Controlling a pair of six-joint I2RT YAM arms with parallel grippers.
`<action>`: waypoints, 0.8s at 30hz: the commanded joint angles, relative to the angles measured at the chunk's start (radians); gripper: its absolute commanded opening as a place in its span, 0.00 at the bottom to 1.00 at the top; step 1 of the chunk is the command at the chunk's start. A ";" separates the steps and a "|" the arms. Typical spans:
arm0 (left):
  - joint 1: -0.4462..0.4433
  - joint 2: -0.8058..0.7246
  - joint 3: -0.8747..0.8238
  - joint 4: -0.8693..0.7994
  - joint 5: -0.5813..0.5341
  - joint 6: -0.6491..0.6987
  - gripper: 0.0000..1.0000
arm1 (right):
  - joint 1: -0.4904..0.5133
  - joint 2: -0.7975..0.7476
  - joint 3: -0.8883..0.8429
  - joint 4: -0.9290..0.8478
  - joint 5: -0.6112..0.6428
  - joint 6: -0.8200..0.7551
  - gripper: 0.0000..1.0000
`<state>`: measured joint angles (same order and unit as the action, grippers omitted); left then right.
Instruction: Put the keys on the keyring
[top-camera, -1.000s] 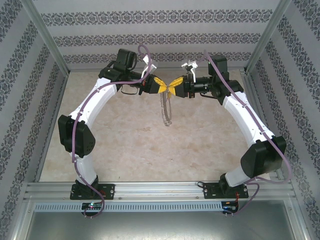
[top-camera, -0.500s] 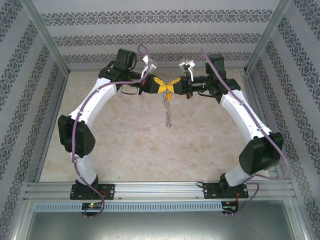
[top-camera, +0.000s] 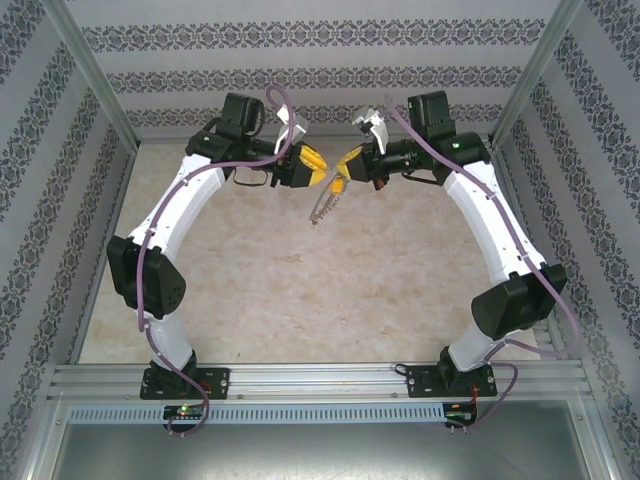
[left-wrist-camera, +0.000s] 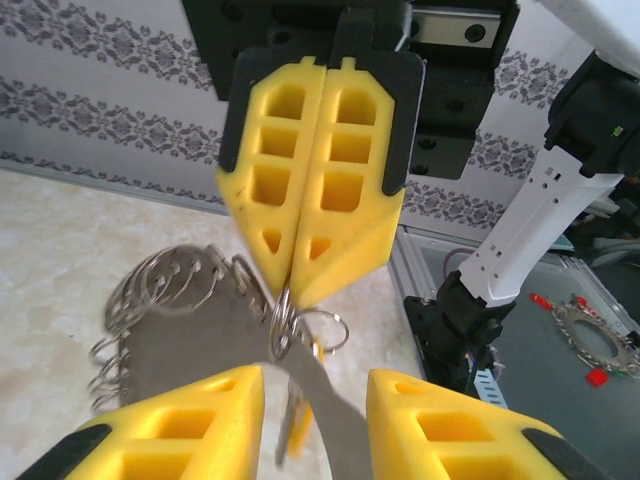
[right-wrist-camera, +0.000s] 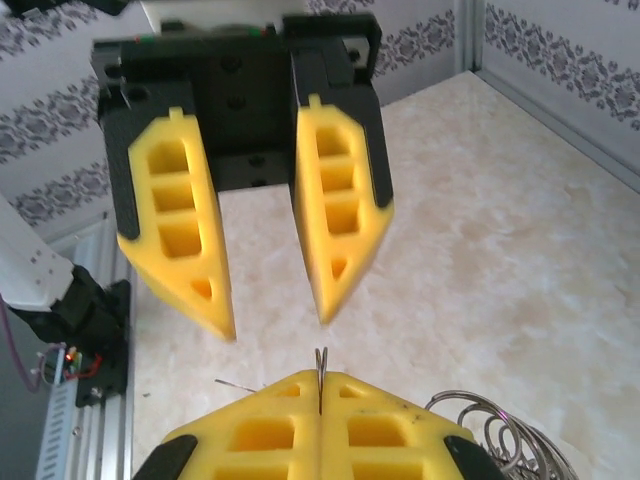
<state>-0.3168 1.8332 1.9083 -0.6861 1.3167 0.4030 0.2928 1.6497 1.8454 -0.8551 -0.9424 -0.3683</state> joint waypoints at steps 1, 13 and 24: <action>0.013 -0.033 0.066 -0.106 -0.024 0.077 0.34 | 0.019 0.034 0.117 -0.195 0.059 -0.137 0.00; 0.010 0.000 0.100 -0.223 0.012 0.158 0.35 | 0.105 0.279 0.596 -0.625 0.194 -0.317 0.00; -0.018 0.029 0.080 -0.262 0.049 0.198 0.34 | 0.126 0.304 0.641 -0.633 0.216 -0.315 0.00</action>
<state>-0.3214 1.8469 1.9869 -0.9096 1.3266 0.5610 0.4088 1.9518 2.4588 -1.4700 -0.7219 -0.6624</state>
